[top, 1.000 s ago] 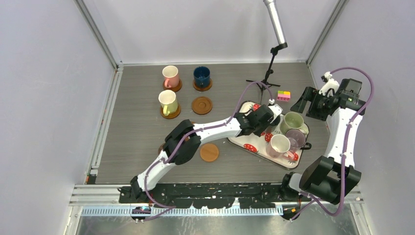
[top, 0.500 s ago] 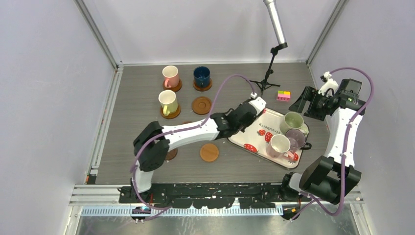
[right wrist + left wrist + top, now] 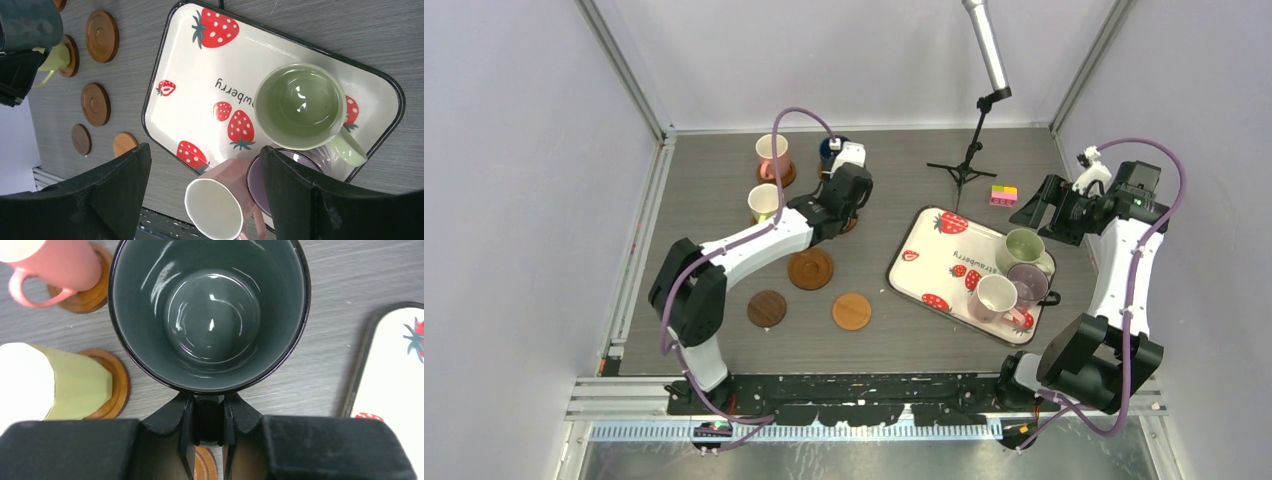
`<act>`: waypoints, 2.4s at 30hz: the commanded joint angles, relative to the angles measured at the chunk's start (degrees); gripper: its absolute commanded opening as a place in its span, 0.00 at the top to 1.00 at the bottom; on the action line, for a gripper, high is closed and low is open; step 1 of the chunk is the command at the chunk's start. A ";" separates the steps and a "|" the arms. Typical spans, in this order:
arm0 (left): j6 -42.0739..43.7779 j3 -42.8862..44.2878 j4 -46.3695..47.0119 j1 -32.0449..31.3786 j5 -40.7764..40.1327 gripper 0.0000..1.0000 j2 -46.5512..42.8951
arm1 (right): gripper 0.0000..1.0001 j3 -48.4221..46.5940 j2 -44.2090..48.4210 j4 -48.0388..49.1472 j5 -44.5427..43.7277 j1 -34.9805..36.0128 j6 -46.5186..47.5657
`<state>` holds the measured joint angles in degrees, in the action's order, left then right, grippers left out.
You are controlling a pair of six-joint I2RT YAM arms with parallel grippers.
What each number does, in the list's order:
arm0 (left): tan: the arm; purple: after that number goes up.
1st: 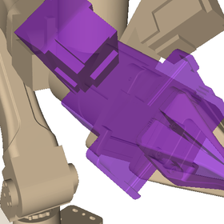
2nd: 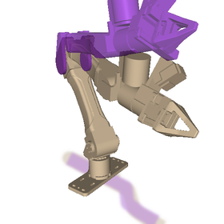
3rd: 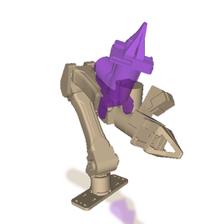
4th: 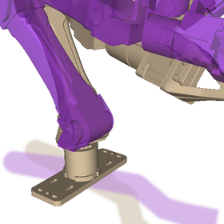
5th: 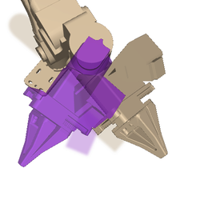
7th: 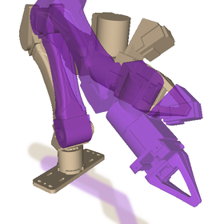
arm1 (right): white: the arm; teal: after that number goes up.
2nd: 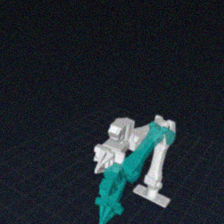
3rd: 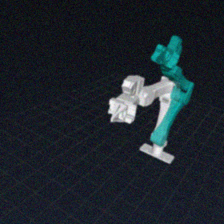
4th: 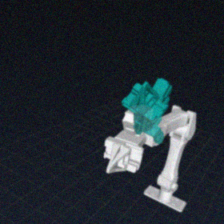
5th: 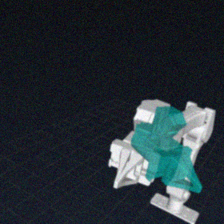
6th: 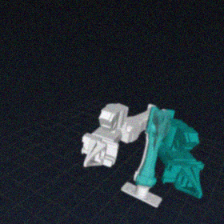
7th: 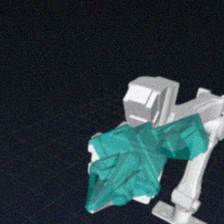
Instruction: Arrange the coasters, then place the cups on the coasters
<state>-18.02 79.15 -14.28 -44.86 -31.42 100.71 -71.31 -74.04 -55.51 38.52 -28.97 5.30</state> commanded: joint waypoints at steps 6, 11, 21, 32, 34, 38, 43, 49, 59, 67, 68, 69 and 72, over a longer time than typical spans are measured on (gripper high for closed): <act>-7.62 -1.51 5.24 5.21 -1.75 1.00 0.10 | 0.16 0.91 0.87 1.83 0.90 0.32 -0.74; -7.12 -2.59 7.13 5.38 0.24 1.00 1.59 | 0.16 0.97 0.42 1.97 0.67 0.32 -1.00; -9.99 -2.84 6.10 5.39 1.27 1.00 5.29 | 0.16 1.87 0.60 3.00 1.31 0.32 -1.99; -11.60 -2.90 5.38 5.40 1.20 1.00 7.36 | 0.16 1.86 0.56 3.02 0.93 0.32 -1.65; -11.76 -2.94 5.50 5.40 1.19 1.00 7.68 | 0.16 2.00 0.65 3.01 0.80 0.32 -1.54; -12.73 -2.40 4.51 5.53 1.09 0.94 8.40 | 0.16 1.89 0.91 3.03 0.44 0.32 -1.36; -14.44 -2.09 2.82 5.57 2.42 0.90 8.46 | 0.16 1.85 0.83 2.99 0.37 0.32 -1.42; -16.05 -2.01 1.48 5.57 3.95 0.71 8.02 | 0.16 1.88 0.74 3.01 0.38 0.32 -1.35; -17.72 -2.96 0.52 5.36 7.10 0.45 5.88 | 0.16 1.65 0.66 2.97 0.68 0.32 -1.28; -12.95 -4.28 1.31 4.55 9.22 0.26 1.54 | 0.16 -0.05 0.83 -1.58 0.21 1.15 3.76; -11.95 -4.37 0.74 4.58 9.31 0.24 0.53 | 0.16 -0.51 0.85 -2.54 0.04 1.24 4.98; -10.49 -4.39 0.16 4.60 9.83 0.22 -0.32 | 0.16 -1.00 0.71 -3.56 -0.37 1.32 6.21; -5.15 -4.94 -0.91 4.61 12.45 0.16 -3.90 | 0.16 -3.28 -0.08 -8.25 -1.76 1.67 11.53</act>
<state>-30.33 74.63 -15.00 -40.10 -21.65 103.77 -69.95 -74.08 -58.11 38.15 -27.86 9.43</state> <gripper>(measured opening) 0.806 0.839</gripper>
